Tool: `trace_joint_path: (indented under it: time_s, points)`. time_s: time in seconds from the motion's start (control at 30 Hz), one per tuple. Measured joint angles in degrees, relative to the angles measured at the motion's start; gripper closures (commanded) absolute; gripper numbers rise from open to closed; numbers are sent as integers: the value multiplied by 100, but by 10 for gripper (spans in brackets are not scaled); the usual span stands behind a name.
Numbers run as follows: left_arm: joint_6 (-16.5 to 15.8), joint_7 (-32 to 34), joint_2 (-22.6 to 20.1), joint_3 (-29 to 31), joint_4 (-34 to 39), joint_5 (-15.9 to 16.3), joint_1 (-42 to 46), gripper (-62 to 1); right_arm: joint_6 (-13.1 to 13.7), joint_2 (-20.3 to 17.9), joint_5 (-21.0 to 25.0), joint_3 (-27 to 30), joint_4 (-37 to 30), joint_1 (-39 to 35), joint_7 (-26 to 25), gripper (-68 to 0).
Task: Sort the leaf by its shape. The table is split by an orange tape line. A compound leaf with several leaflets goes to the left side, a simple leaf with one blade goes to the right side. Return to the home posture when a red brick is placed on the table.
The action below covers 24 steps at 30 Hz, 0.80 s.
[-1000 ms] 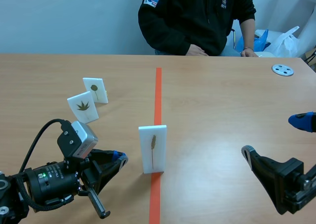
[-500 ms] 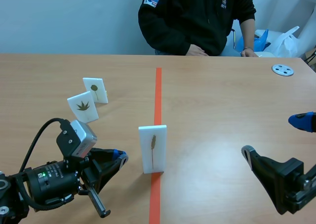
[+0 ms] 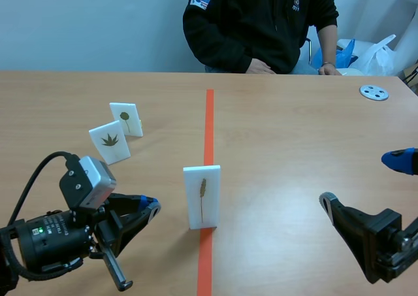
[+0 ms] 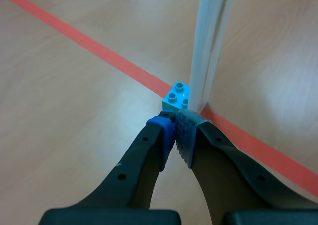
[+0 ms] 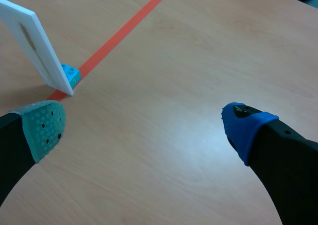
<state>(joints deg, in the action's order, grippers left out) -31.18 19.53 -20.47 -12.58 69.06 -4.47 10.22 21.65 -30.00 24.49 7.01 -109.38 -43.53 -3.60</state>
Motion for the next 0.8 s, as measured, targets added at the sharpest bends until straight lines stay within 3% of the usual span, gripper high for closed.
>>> trace_joint_path:
  time_s: [0.1,0.23,0.33,0.8]
  points:
    - [0,-63,-125,170,442,11,295,-36,0,0,0,0,0,0,0,-659]
    - [-33,-101,-304,483,1005,369,750,-36,0,0,0,0,0,0,0,-659]
    - [-48,-308,-431,826,1513,426,1130,-36,0,0,0,0,0,0,0,-659]
    - [-61,-1495,-557,2702,4280,1576,3298,-36,0,0,0,0,0,0,0,-659]
